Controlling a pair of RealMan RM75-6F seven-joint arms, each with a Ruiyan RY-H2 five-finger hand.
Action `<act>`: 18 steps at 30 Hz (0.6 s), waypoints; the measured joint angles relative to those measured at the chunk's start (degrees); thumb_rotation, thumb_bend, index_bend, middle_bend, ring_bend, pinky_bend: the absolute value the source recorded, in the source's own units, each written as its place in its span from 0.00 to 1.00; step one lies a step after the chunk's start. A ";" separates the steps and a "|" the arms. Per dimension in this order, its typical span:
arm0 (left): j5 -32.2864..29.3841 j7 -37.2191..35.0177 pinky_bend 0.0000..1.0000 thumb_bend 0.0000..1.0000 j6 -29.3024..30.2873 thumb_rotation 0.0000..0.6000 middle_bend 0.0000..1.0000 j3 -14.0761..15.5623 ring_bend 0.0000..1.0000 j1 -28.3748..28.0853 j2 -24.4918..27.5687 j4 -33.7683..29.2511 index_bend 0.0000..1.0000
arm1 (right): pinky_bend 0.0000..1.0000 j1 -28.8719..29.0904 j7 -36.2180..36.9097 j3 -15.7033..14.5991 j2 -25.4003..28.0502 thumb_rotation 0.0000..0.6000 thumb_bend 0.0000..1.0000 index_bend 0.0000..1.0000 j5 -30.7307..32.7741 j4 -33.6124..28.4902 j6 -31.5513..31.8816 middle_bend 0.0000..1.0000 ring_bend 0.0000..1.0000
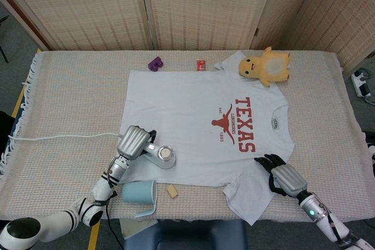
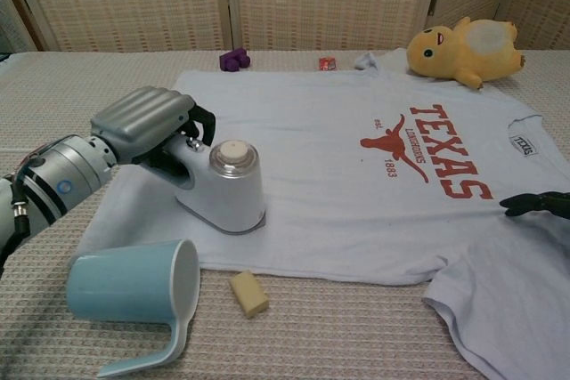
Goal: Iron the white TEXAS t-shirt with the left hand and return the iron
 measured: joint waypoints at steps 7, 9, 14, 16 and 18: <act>-1.55 -3.77 0.77 0.43 0.06 1.00 0.98 0.57 0.82 3.61 2.06 4.47 0.93 | 0.01 0.32 -0.26 0.10 -0.24 0.84 0.98 0.00 -0.03 -0.08 -0.45 0.10 0.00; -2.18 -4.87 0.77 0.43 0.01 1.00 0.98 0.58 0.81 4.59 2.62 5.56 0.93 | 0.01 0.44 -0.44 0.15 -0.34 0.84 0.98 0.00 -0.01 -0.17 -0.61 0.10 0.00; -4.39 -8.26 0.76 0.43 -0.44 1.00 0.98 -0.02 0.82 7.00 3.80 8.72 0.93 | 0.01 0.66 -0.95 0.35 -0.42 0.83 0.98 0.00 -0.06 -0.65 -0.65 0.10 0.00; -5.35 -9.98 0.77 0.43 -0.39 1.00 0.98 -0.74 0.82 7.79 4.31 9.20 0.93 | 0.01 0.72 -1.16 0.45 -0.38 0.83 0.98 0.00 -0.06 -0.87 -0.57 0.10 0.00; -6.24 -11.78 0.77 0.43 -0.18 1.00 0.98 -1.62 0.81 8.43 4.95 9.09 0.93 | 0.01 0.72 -1.31 0.58 -0.30 0.84 0.98 0.00 0.01 -1.09 -0.40 0.10 0.00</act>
